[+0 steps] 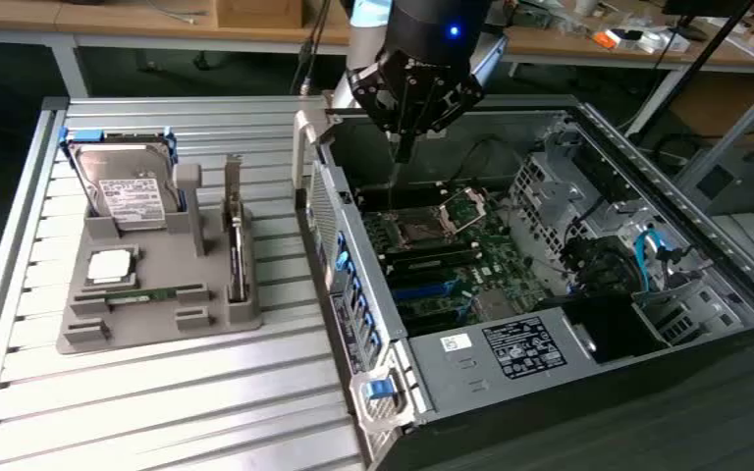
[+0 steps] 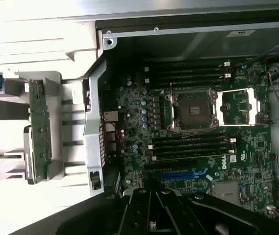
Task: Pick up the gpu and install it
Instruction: 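Reach for the gpu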
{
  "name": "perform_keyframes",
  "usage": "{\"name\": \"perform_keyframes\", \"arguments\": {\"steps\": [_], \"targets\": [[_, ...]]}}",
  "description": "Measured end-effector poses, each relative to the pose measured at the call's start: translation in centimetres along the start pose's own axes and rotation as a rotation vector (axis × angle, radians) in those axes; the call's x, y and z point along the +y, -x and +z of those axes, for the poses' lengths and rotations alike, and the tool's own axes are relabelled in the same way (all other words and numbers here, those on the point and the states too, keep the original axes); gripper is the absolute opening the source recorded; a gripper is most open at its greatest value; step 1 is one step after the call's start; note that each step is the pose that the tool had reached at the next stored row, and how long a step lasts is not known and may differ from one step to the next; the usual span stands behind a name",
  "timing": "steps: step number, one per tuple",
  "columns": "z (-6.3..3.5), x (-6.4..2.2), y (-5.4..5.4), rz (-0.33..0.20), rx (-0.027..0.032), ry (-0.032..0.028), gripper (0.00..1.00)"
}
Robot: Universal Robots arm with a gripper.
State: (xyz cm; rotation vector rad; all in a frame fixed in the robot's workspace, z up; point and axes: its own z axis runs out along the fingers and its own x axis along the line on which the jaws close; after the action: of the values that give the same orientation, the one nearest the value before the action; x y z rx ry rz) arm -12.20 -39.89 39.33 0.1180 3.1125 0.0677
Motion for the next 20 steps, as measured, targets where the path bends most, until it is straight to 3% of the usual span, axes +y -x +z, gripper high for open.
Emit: {"name": "perform_keyframes", "arguments": {"steps": [20], "targets": [[-0.02,-0.05,-0.70,0.000,0.0000,-0.0001,0.11]]}}
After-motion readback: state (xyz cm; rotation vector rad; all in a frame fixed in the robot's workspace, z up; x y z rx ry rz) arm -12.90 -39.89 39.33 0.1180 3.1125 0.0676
